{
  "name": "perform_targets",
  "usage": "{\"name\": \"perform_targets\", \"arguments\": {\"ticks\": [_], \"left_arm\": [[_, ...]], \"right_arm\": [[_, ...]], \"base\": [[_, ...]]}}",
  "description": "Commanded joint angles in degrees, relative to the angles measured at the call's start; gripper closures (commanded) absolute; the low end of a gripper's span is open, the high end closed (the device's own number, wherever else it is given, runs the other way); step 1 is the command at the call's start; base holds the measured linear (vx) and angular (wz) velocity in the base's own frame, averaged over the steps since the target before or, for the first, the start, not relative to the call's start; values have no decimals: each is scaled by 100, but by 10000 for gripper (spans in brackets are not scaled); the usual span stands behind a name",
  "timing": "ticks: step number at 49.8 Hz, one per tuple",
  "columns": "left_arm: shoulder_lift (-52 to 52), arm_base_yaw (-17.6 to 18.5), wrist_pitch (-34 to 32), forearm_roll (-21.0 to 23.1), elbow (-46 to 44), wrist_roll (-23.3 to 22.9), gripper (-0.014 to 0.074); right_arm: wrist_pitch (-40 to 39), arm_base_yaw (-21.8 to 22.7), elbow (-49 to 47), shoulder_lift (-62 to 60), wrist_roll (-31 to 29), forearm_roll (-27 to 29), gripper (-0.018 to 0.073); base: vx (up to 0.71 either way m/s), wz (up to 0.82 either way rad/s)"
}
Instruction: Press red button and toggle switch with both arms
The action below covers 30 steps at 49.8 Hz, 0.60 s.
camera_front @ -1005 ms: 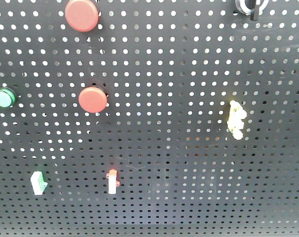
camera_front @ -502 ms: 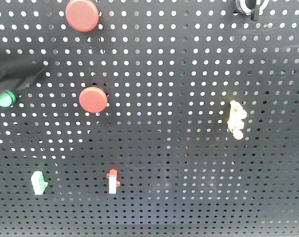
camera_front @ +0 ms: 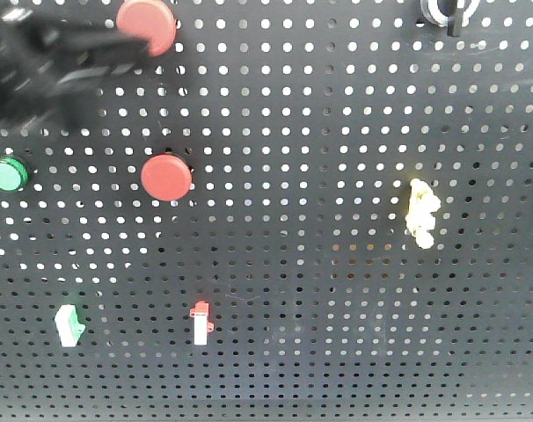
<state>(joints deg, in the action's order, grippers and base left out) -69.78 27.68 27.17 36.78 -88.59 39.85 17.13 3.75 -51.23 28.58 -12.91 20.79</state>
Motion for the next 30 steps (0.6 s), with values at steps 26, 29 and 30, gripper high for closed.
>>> {"name": "perform_targets", "arguments": {"ticks": [26,29,30], "left_arm": [[-111,39,-485,176,-372,19,594],[107,39,-382,148,-303,19,594],[170,39,-374,129,-243,24,594]], "right_arm": [[140,43,-172,79,44,310,562],[266,43,-172,110,-139,427,562],[307,43,-172,125,-206,481,562]], "base": [[0,0],[0,0],[0,0]]}}
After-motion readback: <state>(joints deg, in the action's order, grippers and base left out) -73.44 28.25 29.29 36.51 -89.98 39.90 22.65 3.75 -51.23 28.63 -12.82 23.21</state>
